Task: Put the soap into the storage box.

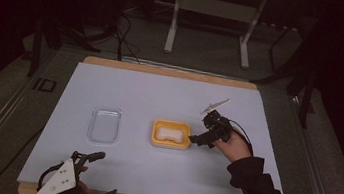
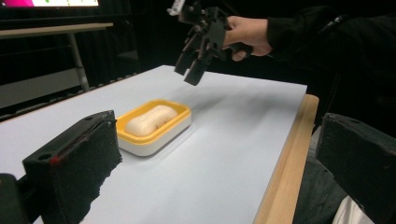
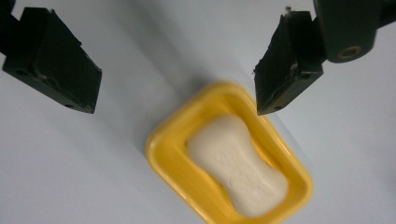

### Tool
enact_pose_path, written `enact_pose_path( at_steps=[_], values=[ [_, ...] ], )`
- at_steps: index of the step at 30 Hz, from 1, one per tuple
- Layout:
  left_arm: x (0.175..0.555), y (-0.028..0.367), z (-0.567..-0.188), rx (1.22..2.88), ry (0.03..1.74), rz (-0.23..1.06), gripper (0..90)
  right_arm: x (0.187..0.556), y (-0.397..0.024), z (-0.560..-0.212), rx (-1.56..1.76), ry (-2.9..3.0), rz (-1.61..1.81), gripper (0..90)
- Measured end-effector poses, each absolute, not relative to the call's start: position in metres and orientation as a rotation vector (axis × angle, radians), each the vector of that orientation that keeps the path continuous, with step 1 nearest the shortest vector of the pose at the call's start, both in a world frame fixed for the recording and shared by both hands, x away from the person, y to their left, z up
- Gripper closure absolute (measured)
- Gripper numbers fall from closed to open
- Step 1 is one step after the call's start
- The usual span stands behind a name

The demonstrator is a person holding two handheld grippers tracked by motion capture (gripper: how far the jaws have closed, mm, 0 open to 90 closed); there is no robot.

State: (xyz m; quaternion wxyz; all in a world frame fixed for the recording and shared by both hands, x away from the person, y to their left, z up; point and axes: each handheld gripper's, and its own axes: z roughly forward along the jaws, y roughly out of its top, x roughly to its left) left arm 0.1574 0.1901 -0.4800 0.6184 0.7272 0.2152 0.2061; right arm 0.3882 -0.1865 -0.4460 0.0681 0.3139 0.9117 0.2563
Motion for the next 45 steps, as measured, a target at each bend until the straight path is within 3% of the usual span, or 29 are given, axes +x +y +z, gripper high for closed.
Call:
enact_pose_path(
  at_steps=[26, 45],
  values=[
    [0.157, 0.189, -0.48, 1.685, 0.499, 0.479, 0.1, 0.335, -0.235, -0.471, 1.217, 2.509, 0.79, 13.5],
    [0.157, 0.189, -0.481, 1.692, 0.501, 0.478, 0.1, 0.297, -0.251, -0.483, 1.239, 2.391, 0.795, 12.4]
  ],
)
